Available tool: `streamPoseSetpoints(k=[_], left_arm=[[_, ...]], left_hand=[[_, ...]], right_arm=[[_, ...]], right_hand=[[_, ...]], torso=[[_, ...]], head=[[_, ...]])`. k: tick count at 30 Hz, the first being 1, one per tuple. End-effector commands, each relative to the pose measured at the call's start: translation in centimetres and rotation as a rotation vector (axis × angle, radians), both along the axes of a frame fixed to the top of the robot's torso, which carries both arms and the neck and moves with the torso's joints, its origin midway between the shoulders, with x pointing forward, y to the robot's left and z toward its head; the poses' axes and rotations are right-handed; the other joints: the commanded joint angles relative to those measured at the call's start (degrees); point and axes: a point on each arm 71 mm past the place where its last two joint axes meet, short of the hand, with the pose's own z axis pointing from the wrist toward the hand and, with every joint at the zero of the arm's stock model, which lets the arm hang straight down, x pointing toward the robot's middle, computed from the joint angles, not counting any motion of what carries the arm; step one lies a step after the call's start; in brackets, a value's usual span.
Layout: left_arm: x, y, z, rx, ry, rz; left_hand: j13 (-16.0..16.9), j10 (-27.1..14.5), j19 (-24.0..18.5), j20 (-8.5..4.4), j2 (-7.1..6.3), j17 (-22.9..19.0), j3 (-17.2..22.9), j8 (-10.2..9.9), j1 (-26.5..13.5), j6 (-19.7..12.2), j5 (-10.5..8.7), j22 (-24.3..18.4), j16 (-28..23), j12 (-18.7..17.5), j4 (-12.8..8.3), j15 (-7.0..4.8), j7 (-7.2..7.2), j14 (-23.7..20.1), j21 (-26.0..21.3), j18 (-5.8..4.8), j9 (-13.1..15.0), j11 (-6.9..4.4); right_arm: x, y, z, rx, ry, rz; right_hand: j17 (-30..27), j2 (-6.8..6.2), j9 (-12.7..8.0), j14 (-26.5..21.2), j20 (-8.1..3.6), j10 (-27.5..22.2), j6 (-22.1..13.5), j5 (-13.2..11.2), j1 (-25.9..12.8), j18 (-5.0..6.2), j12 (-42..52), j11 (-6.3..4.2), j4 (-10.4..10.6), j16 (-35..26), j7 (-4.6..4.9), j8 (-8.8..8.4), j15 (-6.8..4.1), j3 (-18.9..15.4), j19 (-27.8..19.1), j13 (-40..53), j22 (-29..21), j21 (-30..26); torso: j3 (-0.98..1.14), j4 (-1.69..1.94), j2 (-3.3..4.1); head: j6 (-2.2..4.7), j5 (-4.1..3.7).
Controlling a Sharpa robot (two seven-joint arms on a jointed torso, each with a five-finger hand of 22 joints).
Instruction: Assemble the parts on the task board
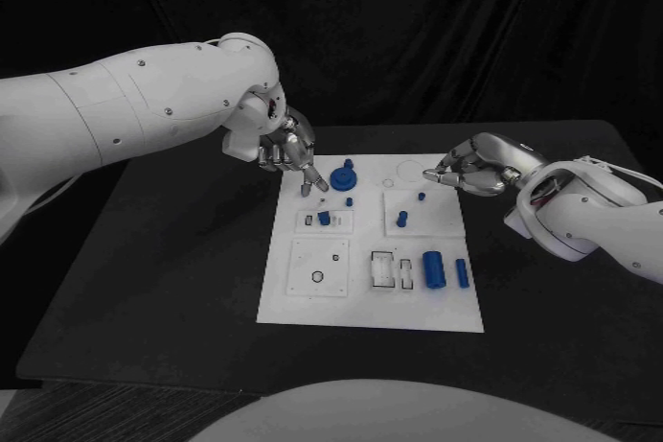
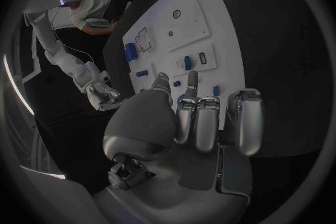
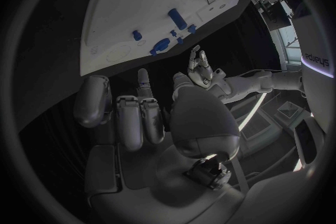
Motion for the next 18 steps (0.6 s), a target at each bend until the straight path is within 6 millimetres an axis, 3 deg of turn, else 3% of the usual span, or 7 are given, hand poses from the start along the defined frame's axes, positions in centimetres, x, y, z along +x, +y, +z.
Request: streamPoseSetpoints(k=[1, 8, 14, 18], left_arm=[[-0.1, -0.5, -0.3, -0.035, 0.025, -0.019], [0.1, -0.6, -1.2, -0.025, 0.022, 0.004], [0.1, -1.0, -1.8, -0.023, 0.012, 0.022], [0.2, -1.2, -2.1, -0.013, 0.009, 0.023]], left_hand=[[15.1, 7.0, 0.6, 0.44, -0.11, 15.2, -0.8, -0.6, -1.2, 0.6, -0.32, 10.4, 0.8, 0.1, -0.5, 0.29, 0.25, 6.0, -0.4, -1.14, -0.5, 0.29], [15.1, 7.0, 0.4, 0.60, -0.10, 15.2, -1.1, -0.1, -2.0, 0.1, -0.46, 10.4, 0.8, 0.1, -0.3, 0.46, 0.39, 6.0, -0.6, -1.09, 0.0, 0.44], [15.1, 7.0, 0.6, 0.68, 0.29, 15.2, -0.7, 0.3, -2.1, -0.3, 0.21, 10.6, 0.8, 0.1, -0.5, 0.52, 0.39, 6.0, -0.4, -1.15, 0.4, 0.48], [15.1, 7.0, 0.8, 0.71, 0.50, 15.2, -0.3, 0.6, -1.8, -0.5, -0.48, 10.8, 0.8, 0.1, -1.0, 0.53, 0.39, 6.0, -0.2, -1.22, 0.6, 0.48]], right_arm=[[-0.1, 0.1, 0.0, -0.001, 0.005, -0.005], [-0.2, 0.2, 0.1, 0.008, -0.008, 0.003], [-0.6, 0.6, 0.4, 0.030, -0.038, 0.026], [-0.7, 0.8, 0.5, 0.038, -0.047, 0.037]], right_hand=[[11.4, 0.93, -0.2, 4.6, 0.02, 6.1, -0.7, 1.3, 0.7, -0.85, 1.0, 0.16, 0.4, -0.1, -0.07, -0.98, -0.09, -2.3, -0.2, 15.5, 9.2, 0.1], [11.4, 0.95, -0.2, 4.6, 0.02, 6.1, -0.7, 1.3, 0.7, -0.85, 1.0, 0.16, 0.4, -0.1, -0.07, -0.99, -0.09, -2.3, -0.2, 15.5, 9.2, 0.1], [13.7, 1.00, -0.2, 5.2, 0.01, 6.1, -0.6, 1.3, 0.9, -1.10, 1.0, 0.13, 0.3, 1.6, -0.10, -0.97, -0.11, -2.4, 0.4, 15.5, 9.6, 1.3], [14.3, 1.04, -0.1, 5.4, 0.00, 6.1, -0.6, 1.3, 1.0, -1.24, 1.0, 0.11, 0.3, 2.1, -0.11, -0.97, -0.12, -2.5, 0.7, 15.5, 9.8, 2.0]], torso=[[0.02, -0.06, -0.04], [0.18, -0.06, -0.09], [0.09, 0.01, -0.12], [0.12, 0.07, -0.17]], head=[[-0.01, -0.08], [-0.01, -0.06], [-0.01, -0.01], [-0.01, -0.09]])
